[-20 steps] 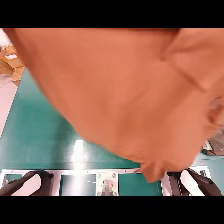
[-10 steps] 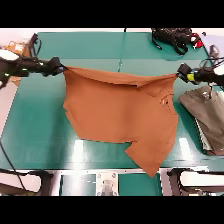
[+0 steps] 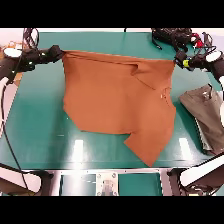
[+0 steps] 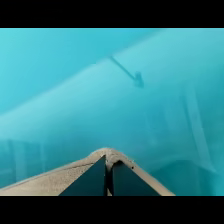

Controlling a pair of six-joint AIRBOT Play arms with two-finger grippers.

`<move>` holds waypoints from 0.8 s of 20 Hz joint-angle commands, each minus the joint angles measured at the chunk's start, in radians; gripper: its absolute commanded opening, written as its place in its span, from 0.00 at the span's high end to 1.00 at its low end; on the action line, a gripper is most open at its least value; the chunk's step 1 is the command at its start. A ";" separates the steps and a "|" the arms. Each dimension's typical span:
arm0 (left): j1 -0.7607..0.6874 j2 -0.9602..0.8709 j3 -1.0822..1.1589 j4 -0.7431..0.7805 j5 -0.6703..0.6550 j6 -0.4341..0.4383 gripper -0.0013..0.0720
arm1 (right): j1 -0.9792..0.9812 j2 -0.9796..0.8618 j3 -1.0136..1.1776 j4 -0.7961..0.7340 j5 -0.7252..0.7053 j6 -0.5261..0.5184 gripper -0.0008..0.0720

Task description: Fold the shirts.

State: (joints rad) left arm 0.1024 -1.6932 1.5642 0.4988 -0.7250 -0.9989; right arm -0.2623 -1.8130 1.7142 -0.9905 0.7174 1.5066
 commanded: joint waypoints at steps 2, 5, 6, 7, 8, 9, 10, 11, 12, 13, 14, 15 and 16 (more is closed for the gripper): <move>0.000 -0.003 0.014 0.111 -0.032 -0.007 0.95 | -0.005 -0.020 0.050 -0.029 0.050 0.000 0.97; 0.000 -0.003 0.009 0.382 -0.145 -0.157 0.95 | -0.011 -0.020 0.047 -0.223 0.249 0.009 0.97; 0.000 -0.004 -0.006 0.420 -0.172 -0.164 0.95 | -0.012 -0.020 0.038 -0.270 0.301 0.012 0.97; 0.000 -0.008 -0.028 0.430 -0.185 -0.164 0.95 | -0.012 -0.019 0.019 -0.303 0.335 0.012 0.97; 0.000 -0.011 -0.054 0.429 -0.184 -0.164 0.95 | -0.012 -0.019 -0.005 -0.313 0.351 0.011 0.97; -0.008 -0.019 -0.082 0.430 -0.180 -0.164 0.95 | -0.011 -0.018 -0.035 -0.311 0.353 0.013 0.97; -0.019 -0.030 -0.101 0.430 -0.179 -0.163 0.95 | -0.010 -0.018 -0.062 -0.309 0.352 0.020 0.97; -0.030 -0.042 -0.114 0.431 -0.179 -0.161 0.95 | -0.005 -0.018 -0.090 -0.308 0.349 0.019 0.97; -0.043 -0.057 -0.122 0.431 -0.175 -0.160 0.95 | 0.002 -0.018 -0.116 -0.308 0.346 0.019 0.97; -0.056 -0.072 -0.121 0.431 -0.174 -0.160 0.95 | 0.007 -0.018 -0.133 -0.307 0.346 0.019 0.97; -0.066 -0.082 -0.120 0.431 -0.173 -0.161 0.95 | 0.012 -0.018 -0.142 -0.308 0.346 0.019 0.97; -0.071 -0.088 -0.121 0.431 -0.170 -0.163 0.95 | 0.018 -0.018 -0.143 -0.304 0.346 0.019 0.97; -0.071 -0.087 -0.120 0.433 -0.171 -0.167 0.95 | 0.019 -0.018 -0.142 -0.299 0.347 0.019 0.97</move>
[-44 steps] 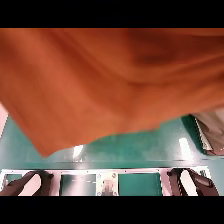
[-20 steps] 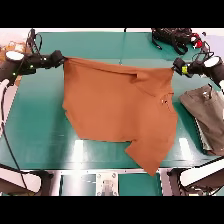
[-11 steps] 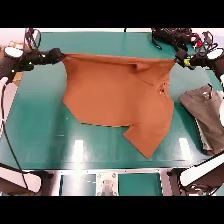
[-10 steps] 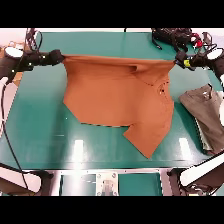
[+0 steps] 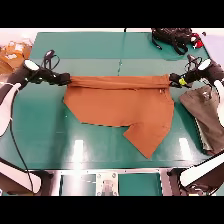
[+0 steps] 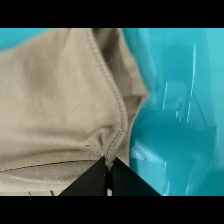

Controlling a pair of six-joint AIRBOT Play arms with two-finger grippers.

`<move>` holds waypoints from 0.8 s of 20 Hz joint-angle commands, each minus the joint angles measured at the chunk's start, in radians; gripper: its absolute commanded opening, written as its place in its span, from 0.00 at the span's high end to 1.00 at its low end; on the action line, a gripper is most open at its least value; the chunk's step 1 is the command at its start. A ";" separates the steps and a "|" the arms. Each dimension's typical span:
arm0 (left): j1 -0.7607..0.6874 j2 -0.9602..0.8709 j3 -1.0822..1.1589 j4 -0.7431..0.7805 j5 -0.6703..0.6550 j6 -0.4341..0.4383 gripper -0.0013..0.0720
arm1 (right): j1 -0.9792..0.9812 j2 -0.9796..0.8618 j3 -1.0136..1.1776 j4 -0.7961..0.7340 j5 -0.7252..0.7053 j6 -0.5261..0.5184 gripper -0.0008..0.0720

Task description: Fold the shirts.

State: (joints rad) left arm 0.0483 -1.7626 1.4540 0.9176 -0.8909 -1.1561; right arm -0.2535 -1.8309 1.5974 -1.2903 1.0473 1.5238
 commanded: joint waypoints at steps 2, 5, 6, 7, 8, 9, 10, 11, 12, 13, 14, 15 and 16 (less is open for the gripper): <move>-0.005 -0.015 -0.004 0.023 -0.047 -0.039 0.95 | 0.010 0.000 -0.020 0.008 0.027 0.002 0.97; 0.025 -0.015 0.050 0.034 -0.225 -0.123 0.93 | 0.004 0.003 0.011 -0.003 0.111 0.001 0.51; 0.037 -0.015 0.084 0.034 -0.302 -0.150 0.93 | 0.000 0.004 0.039 -0.022 0.161 0.002 0.44; 0.052 -0.015 0.126 0.035 -0.388 -0.174 0.93 | -0.007 0.010 0.067 -0.049 0.208 0.002 0.49; 0.064 -0.015 0.163 0.038 -0.465 -0.196 0.92 | -0.014 0.026 0.087 -0.077 0.250 0.013 0.58; 0.073 -0.015 0.200 0.045 -0.539 -0.215 0.24 | -0.022 0.048 0.093 -0.095 0.280 0.025 0.69; 0.081 -0.015 0.222 0.048 -0.582 -0.251 0.03 | -0.031 0.070 0.092 -0.098 0.306 0.039 0.81; 0.086 -0.014 0.232 0.048 -0.617 -0.252 0.08 | -0.042 0.093 0.089 -0.098 0.340 0.051 0.95; 0.086 -0.014 0.232 0.051 -0.643 -0.252 0.09 | -0.053 0.116 0.078 -0.098 0.380 0.065 0.97; 0.085 -0.014 0.230 0.060 -0.661 -0.254 0.09 | -0.062 0.140 0.061 -0.098 0.408 0.069 0.97; 0.086 -0.014 0.230 0.084 -0.679 -0.275 0.09 | -0.073 0.174 0.028 -0.098 0.427 0.075 0.97; 0.086 -0.014 0.230 0.101 -0.716 -0.299 0.09 | -0.084 0.218 -0.020 -0.098 0.430 0.090 0.97; 0.086 -0.014 0.230 0.105 -0.769 -0.314 0.09 | -0.098 0.277 -0.088 -0.098 0.423 0.094 0.97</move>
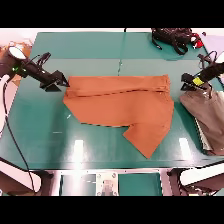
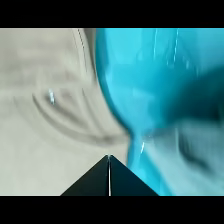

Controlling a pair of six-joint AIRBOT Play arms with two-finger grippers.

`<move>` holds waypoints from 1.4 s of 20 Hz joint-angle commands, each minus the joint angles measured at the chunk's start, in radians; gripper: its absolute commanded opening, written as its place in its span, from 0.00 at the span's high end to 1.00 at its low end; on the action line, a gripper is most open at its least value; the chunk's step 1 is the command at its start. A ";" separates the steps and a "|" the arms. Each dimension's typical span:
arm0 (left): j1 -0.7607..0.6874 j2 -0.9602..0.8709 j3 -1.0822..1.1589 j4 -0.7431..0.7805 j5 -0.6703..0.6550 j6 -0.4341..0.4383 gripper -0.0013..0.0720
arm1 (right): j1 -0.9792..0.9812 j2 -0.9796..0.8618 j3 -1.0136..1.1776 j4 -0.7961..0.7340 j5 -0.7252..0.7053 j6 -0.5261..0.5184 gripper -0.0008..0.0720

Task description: Fold the shirts.

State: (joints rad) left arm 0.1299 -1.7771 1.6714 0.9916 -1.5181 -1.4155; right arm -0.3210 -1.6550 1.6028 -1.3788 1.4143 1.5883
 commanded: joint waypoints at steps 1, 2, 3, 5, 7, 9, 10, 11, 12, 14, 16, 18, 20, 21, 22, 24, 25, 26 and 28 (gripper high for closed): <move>0.004 0.005 0.009 0.031 -0.191 -0.071 0.09 | -0.048 0.172 -0.180 -0.010 0.037 0.032 0.97; 0.004 0.025 -0.013 0.031 -0.220 -0.077 0.09 | -0.070 0.245 -0.276 -0.009 0.007 0.038 0.97; 0.004 0.063 -0.062 0.030 -0.217 -0.078 0.09 | -0.094 0.322 -0.381 -0.010 -0.025 0.056 0.97; 0.004 0.200 -0.252 0.030 -0.116 -0.077 0.09 | -0.151 0.468 -0.608 -0.008 -0.082 0.090 0.97; 0.004 0.362 -0.494 0.021 0.010 -0.077 0.09 | -0.184 0.579 -0.815 -0.004 -0.118 0.114 0.96; -0.010 0.499 -0.724 0.016 0.136 -0.077 0.09 | -0.185 0.636 -0.968 0.035 -0.169 0.109 0.69; -0.028 0.550 -0.826 0.014 0.216 -0.077 0.09 | -0.185 0.650 -1.035 0.093 -0.206 0.084 0.55; -0.056 0.577 -0.902 0.001 0.289 -0.076 0.09 | -0.185 0.649 -1.085 0.165 -0.241 0.039 0.52; -0.093 0.581 -0.958 -0.032 0.354 -0.074 0.09 | -0.185 0.649 -1.131 0.241 -0.282 -0.014 0.52; -0.198 0.571 -1.041 -0.114 0.509 -0.068 0.09 | -0.184 0.649 -1.184 0.352 -0.350 -0.098 0.52; -0.274 0.572 -1.061 -0.137 0.644 -0.069 0.09 | -0.187 0.649 -1.181 0.358 -0.372 -0.109 0.44; -0.262 0.575 -1.038 -0.128 0.670 -0.069 0.09 | -0.187 0.649 -1.138 0.354 -0.391 -0.109 0.43; -0.195 0.575 -0.993 -0.089 0.619 -0.068 0.09 | -0.187 0.641 -1.082 0.351 -0.412 -0.108 0.43; -0.162 0.575 -0.983 -0.084 0.609 -0.066 0.09 | -0.186 0.616 -1.054 0.351 -0.412 -0.108 0.43; -0.139 0.572 -0.984 -0.084 0.610 -0.065 0.09 | -0.185 0.581 -1.036 0.359 -0.407 -0.108 0.43; -0.140 0.570 -1.010 -0.097 0.609 -0.063 0.09 | -0.180 0.506 -1.034 0.395 -0.381 -0.118 0.43; -0.154 0.570 -1.033 -0.118 0.619 -0.049 0.09 | -0.171 0.471 -1.034 0.395 -0.375 -0.135 0.43; -0.179 0.570 -1.062 -0.143 0.653 -0.042 0.09 | -0.165 0.445 -1.034 0.396 -0.374 -0.135 0.43; -0.228 0.570 -1.101 -0.194 0.769 -0.042 0.09 | -0.142 0.417 -1.033 0.403 -0.381 -0.135 0.43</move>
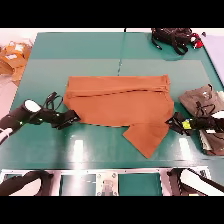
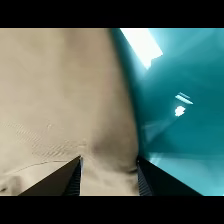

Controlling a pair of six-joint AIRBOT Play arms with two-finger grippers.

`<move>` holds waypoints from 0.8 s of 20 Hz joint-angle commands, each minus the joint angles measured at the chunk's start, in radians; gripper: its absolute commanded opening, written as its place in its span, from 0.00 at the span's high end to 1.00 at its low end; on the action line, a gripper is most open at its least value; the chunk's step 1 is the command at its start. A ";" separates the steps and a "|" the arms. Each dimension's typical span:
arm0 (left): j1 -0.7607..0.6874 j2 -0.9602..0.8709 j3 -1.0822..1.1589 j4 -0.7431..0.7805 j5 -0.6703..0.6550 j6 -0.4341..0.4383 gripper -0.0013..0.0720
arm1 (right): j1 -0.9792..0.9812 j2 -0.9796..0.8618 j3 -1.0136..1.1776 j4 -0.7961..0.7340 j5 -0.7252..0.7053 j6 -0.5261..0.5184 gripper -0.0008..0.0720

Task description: Fold the shirts.

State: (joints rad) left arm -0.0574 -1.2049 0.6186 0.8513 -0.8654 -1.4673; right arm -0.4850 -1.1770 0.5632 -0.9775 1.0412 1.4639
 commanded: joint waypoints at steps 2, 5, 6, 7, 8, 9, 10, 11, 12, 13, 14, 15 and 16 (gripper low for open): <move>-0.077 -0.022 -0.054 -0.123 0.209 0.026 0.09 | 0.042 -0.066 0.006 0.002 -0.021 -0.010 0.46; -0.087 -0.089 -0.053 -0.312 0.200 0.205 0.78 | 0.043 -0.066 0.007 0.001 -0.019 -0.017 0.68; -0.087 -0.091 -0.050 -0.330 0.165 0.257 0.95 | 0.044 -0.066 0.008 0.002 -0.019 -0.033 0.77; -0.085 -0.085 -0.036 -0.312 0.132 0.264 0.95 | 0.043 -0.066 0.013 0.001 -0.014 -0.037 0.93; -0.076 -0.073 -0.011 -0.290 0.089 0.264 0.95 | 0.043 -0.065 0.025 0.001 -0.011 -0.037 0.97; -0.066 -0.055 0.020 -0.251 0.053 0.259 0.95 | 0.043 -0.060 0.048 0.000 0.000 -0.037 0.97; -0.055 -0.026 0.065 -0.195 0.008 0.226 0.95 | 0.043 -0.047 0.079 0.001 0.020 -0.037 0.97; -0.046 0.011 0.124 -0.120 -0.038 0.184 0.95 | 0.043 -0.023 0.124 0.002 0.054 -0.036 0.97; -0.041 0.047 0.188 -0.056 -0.089 0.149 0.95 | 0.043 0.006 0.177 0.003 0.085 -0.035 0.97; -0.040 0.089 0.271 0.015 -0.138 0.127 0.95 | 0.043 0.049 0.245 0.009 0.116 -0.035 0.97; -0.040 0.125 0.357 0.063 -0.194 0.121 0.95 | 0.043 0.097 0.313 0.010 0.135 -0.026 0.97; -0.040 0.158 0.461 0.095 -0.256 0.121 0.95 | 0.043 0.159 0.393 0.014 0.147 -0.019 0.97; -0.040 0.185 0.564 0.112 -0.308 0.122 0.95 | 0.043 0.223 0.478 0.019 0.146 -0.015 0.97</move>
State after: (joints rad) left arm -0.1028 -1.1007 0.9615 0.8360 -1.0050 -1.3190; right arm -0.4416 -1.0779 0.8639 -0.9733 1.1336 1.4338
